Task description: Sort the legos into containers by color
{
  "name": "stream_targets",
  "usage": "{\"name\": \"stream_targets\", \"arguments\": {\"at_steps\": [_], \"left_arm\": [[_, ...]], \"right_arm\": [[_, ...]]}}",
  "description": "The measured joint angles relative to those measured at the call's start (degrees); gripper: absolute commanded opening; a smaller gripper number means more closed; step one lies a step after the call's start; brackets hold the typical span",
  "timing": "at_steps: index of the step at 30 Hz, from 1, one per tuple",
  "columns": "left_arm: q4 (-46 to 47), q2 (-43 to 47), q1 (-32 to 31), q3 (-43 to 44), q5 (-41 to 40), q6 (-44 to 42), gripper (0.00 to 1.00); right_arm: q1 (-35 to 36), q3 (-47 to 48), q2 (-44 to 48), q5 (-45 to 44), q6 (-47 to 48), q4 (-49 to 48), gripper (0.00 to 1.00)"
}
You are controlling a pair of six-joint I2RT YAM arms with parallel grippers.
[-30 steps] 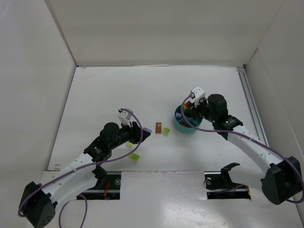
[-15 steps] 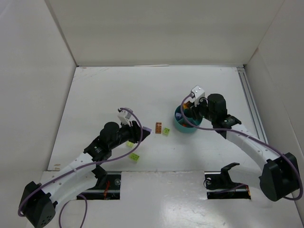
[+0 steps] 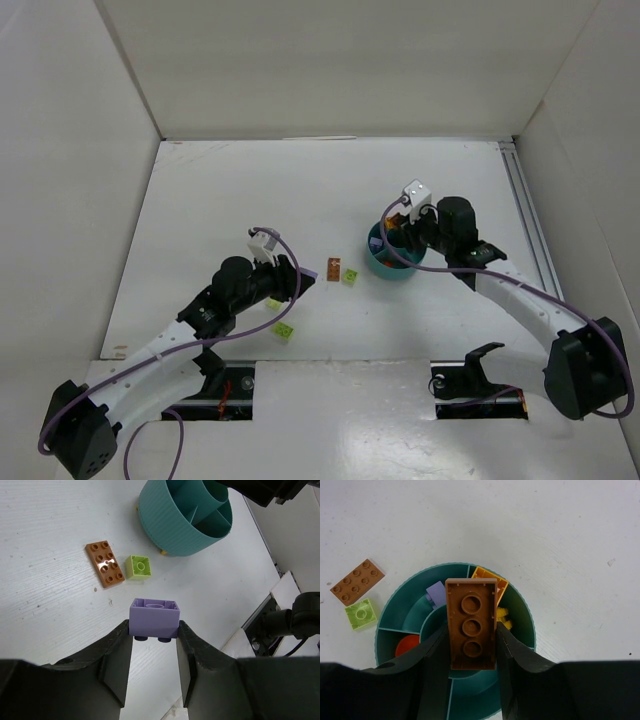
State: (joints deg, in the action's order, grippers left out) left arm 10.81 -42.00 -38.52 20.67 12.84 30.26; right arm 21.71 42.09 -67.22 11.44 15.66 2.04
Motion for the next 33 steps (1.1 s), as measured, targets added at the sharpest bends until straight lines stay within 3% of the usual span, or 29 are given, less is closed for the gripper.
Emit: {"name": "stream_targets", "arguments": {"at_steps": [7, 19, 28, 33], "left_arm": [[-0.2, 0.0, 0.0, 0.0, -0.5, 0.0, 0.0], [-0.6, -0.7, 0.0, 0.4, -0.7, -0.3, 0.0], [-0.9, -1.4, 0.0, 1.5, -0.9, -0.4, 0.0], [-0.8, -8.2, 0.0, 6.9, -0.9, -0.9, 0.0]], "right_arm": [[0.0, -1.4, -0.2, 1.7, 0.0, -1.1, 0.32], [0.0, -3.6, 0.0, 3.2, -0.6, -3.0, 0.59], [-0.1, -3.6, 4.0, 3.9, -1.1, -2.5, 0.61], [-0.5, -3.0, 9.9, 3.4, -1.9, 0.7, 0.64]]}}
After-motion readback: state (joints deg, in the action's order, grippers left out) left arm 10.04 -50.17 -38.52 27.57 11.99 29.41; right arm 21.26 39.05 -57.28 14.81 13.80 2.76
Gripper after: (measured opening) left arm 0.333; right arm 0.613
